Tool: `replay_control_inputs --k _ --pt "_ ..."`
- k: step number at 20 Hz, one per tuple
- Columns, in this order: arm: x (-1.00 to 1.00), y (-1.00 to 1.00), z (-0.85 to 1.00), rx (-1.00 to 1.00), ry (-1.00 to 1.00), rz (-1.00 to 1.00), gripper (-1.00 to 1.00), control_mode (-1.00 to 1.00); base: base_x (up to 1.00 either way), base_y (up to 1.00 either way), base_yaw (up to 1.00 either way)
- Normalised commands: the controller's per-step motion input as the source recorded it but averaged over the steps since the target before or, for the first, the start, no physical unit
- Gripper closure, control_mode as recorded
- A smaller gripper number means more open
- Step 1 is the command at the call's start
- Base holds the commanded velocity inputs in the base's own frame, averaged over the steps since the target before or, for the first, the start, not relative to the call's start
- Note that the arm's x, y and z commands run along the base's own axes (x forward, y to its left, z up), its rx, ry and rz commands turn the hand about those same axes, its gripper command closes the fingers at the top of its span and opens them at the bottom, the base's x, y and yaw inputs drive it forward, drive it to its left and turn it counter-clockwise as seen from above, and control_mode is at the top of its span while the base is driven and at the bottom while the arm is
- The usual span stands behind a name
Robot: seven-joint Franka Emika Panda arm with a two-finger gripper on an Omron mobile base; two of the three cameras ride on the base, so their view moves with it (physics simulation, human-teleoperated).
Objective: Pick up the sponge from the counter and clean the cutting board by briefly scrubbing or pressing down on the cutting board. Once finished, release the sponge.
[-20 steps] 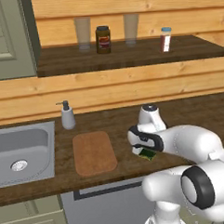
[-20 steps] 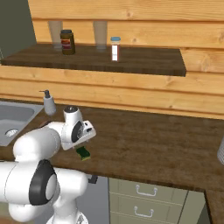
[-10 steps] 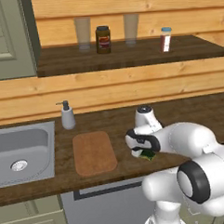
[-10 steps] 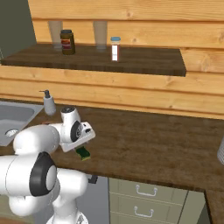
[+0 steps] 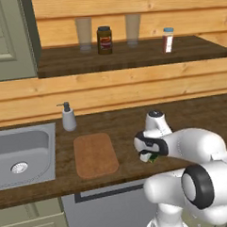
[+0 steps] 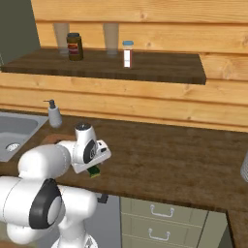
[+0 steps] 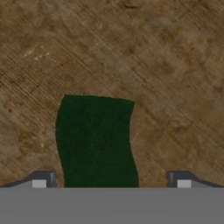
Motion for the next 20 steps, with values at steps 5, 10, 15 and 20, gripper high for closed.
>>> replay_control_inputs --k 5,10,15,20 --pt "0.17 0.00 -0.31 0.01 0.08 0.00 -1.00 -1.00 0.00 0.00 0.00" --pt "0.06 0.14 -0.27 0.00 0.04 0.00 -1.00 -1.00 0.00 0.00 0.00" --pt "-0.14 0.23 -0.70 0.00 0.00 0.00 1.00 -1.00 0.00 0.00 0.00" --pt "-0.80 0.40 -1.00 0.00 -0.02 0.00 1.00 -1.00 0.00 0.00 0.00"
